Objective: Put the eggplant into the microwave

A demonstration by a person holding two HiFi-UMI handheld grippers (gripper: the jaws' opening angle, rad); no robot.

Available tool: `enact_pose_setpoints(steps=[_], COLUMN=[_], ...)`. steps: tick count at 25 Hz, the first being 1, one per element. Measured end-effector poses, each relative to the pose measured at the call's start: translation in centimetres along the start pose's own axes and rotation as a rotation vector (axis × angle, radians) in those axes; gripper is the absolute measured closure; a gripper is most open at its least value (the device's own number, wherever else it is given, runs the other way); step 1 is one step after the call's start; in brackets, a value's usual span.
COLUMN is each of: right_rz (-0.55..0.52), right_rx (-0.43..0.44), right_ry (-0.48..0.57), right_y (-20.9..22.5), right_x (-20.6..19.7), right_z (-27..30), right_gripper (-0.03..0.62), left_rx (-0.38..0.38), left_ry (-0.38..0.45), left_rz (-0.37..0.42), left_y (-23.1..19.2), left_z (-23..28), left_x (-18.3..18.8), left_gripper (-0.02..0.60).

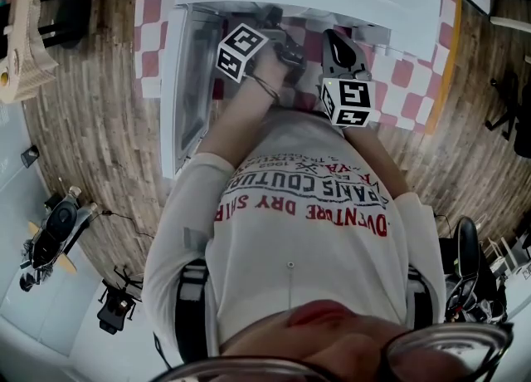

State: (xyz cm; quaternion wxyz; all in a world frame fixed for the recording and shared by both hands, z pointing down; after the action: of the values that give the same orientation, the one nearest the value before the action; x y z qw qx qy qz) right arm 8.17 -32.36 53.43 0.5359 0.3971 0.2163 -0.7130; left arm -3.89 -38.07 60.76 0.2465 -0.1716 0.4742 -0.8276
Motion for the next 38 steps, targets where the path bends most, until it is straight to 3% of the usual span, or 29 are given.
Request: enact_pose_setpoints(steps=[3,8,16,21,23,26,30,33,38], right_rz=[0.002,0.002,0.001,-0.004,-0.005,-0.013,-0.025,-0.031,-0.045], right_rx=[-0.001,-0.004,0.000,0.011,0.022,0.034,0.038,0.036,0.036], right_ry=[0.000,0.003,0.000,0.001,-0.004,-0.002,0.008,0.021,0.051], right_y=[0.0,0.1,0.2,-0.1,-0.5,-1.1,-1.5,-1.7,-2.3], right_x=[-0.1,-0.1,-0.3,-0.3,-0.5,-0.6,-0.7,-0.6,0.1], right_z=[-0.1,-0.5,-0.8,-1.2,-1.3,-1.6,-2.5,-3.3,-4.4], right_gripper=[0.568,0.568,0.568,0.568,0.568,0.568,0.568,0.568,0.568], left_rx=[-0.016,0.006,0.000,0.012,0.010,0.026,0.010,-0.031,-0.070], left_ry=[-0.004,-0.022,-0.026,-0.014,-0.012,-0.002,0.011,-0.006,-0.018], left_rz=[0.036,0.080,0.032,0.024,0.053,0.105,0.160,0.250,0.501], left_y=[0.9,1.4,0.4,0.0,0.1,0.2,0.8,2.3,4.9], left_z=[-0.1,-0.3,-0.8,-2.0,-2.6,-3.8,-5.4,-6.5,-8.4], left_x=[0.2,-0.2,-0.6,-1.0,-1.2,-1.3,-1.7,-2.7,-4.3], left_gripper=[0.431,0.325,0.313,0.323,0.369,0.506,0.550,0.555,0.555])
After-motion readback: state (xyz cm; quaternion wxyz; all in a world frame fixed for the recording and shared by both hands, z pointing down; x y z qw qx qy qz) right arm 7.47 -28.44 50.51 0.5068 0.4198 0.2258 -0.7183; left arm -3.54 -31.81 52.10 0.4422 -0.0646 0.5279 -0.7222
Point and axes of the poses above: the fingertips, and each gripper's own axes: z forward along the fingers, y to its right, x out of its top, the point moved 1 cm from there along -z, backward along the fingers, and after that the axes turned 10 degrees about -y, right-handed, at the moved point
